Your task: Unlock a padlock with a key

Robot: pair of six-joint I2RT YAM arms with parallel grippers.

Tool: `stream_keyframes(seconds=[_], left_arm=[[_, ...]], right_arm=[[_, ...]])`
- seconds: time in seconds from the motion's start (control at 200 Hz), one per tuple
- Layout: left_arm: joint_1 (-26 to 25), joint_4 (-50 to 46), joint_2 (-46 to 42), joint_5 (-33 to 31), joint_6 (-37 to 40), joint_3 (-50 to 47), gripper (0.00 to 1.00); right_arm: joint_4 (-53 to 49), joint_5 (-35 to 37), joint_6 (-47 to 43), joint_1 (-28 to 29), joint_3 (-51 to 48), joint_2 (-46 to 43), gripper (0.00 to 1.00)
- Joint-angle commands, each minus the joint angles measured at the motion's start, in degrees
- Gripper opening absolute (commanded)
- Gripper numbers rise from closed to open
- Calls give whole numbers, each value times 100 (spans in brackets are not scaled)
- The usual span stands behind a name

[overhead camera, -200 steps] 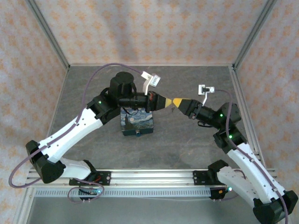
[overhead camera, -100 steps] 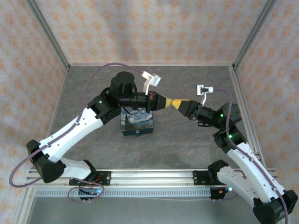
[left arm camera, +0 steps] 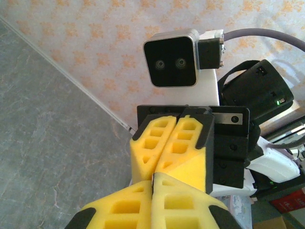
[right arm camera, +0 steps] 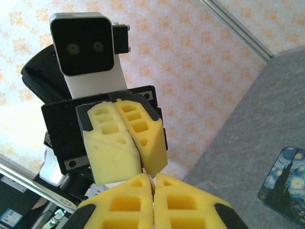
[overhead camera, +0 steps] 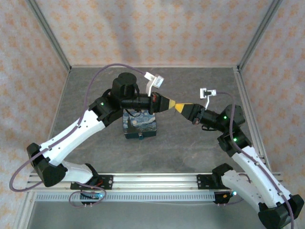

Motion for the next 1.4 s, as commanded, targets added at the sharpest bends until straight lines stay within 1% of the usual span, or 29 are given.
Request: stream_keyframes(seconds=[0.0, 0.11, 0.23, 0.265, 0.285, 0.365, 0.425, 0.45, 0.5, 0.615, 0.651, 0.666, 0.691, 0.786, 0.846, 0.901, 0.981, 1.021, 1.066, 1.116, 1.156, 1.191, 1.236, 1.276, 1.296, 1.346, 1.396], left_arm=[[-12, 188, -28, 75, 30, 112, 0], [-12, 132, -46, 63, 67, 120, 0], [-10, 42, -60, -159, 80, 110, 0], [-12, 42, -72, -235, 54, 93, 12], [-5, 42, -79, -293, 37, 82, 17], [5, 68, -136, -475, 14, 21, 25], [31, 49, -205, -716, 1, -23, 43], [47, 78, -224, -737, -19, -45, 47], [75, 166, -255, -721, -83, -101, 48], [98, 296, -335, -701, -163, -184, 46], [102, 306, -359, -707, -162, -197, 40], [102, 318, -369, -699, -157, -204, 35], [102, 328, -367, -688, -155, -211, 29], [102, 433, -375, -589, -185, -248, 17], [98, 468, -354, -553, -188, -249, 16], [102, 539, -353, -546, -266, -289, 10], [102, 628, -382, -582, -387, -366, 10], [102, 536, -411, -744, -372, -388, 18], [106, 376, -476, -1007, -320, -438, 32], [102, 80, -554, -1394, -263, -517, 41], [102, -128, -640, -1703, -251, -642, 50], [101, -237, -725, -1935, -251, -839, 54], [102, -317, -867, -2173, -251, -1150, 64], [102, -367, -1002, -2353, -275, -1451, 70], [101, -390, -1067, -2433, -292, -1593, 77], [101, -422, -1263, -2595, -348, -1943, 85], [101, -400, -1465, -2767, -449, -2337, 88]], right_arm=[[-38, -46, -165, 30, 162, -78, 1], [-80, -28, -236, 33, 154, -86, 0], [-89, 58, -282, 26, 118, -145, 0], [-95, 84, -302, 26, 111, -171, 0], [-91, 101, -311, 25, 109, -186, 0], [-121, 151, -356, 30, 95, -252, 0], [-166, 166, -374, 28, 92, -262, 0], [-174, 166, -374, 26, 96, -262, 0], [-224, 198, -395, 30, 103, -275, 0], [-278, 257, -434, 25, 101, -323, 0], [-284, 261, -435, 26, 100, -328, 0], [-276, 267, -431, 25, 100, -332, 0], [-280, 292, -427, 29, 100, -332, 0], [-259, 363, -402, 30, 71, -325, 0], [-245, 417, -391, 25, 55, -316, 0], [-236, 446, -374, 27, 24, -307, 0], [-359, 583, -435, 28, 21, -279, 0], [-491, 779, -519, 29, 21, -288, 0], [-743, 1041, -660, 26, 67, -269, 0], [-1088, 1237, -909, 28, 197, -168, 0], [-1429, 1426, -1130, 25, 349, -29, 0], [-1673, 1579, -1293, 26, 479, 127, 0], [-1909, 1818, -1446, 25, 638, 356, 0], [-2031, 2008, -1581, 25, 754, 586, 0], [-2088, 2081, -1631, 25, 813, 715, 0], [-2197, 2240, -1765, 25, 984, 1094, 0], [-2237, 2268, -1867, 25, 1181, 1506, 0]])
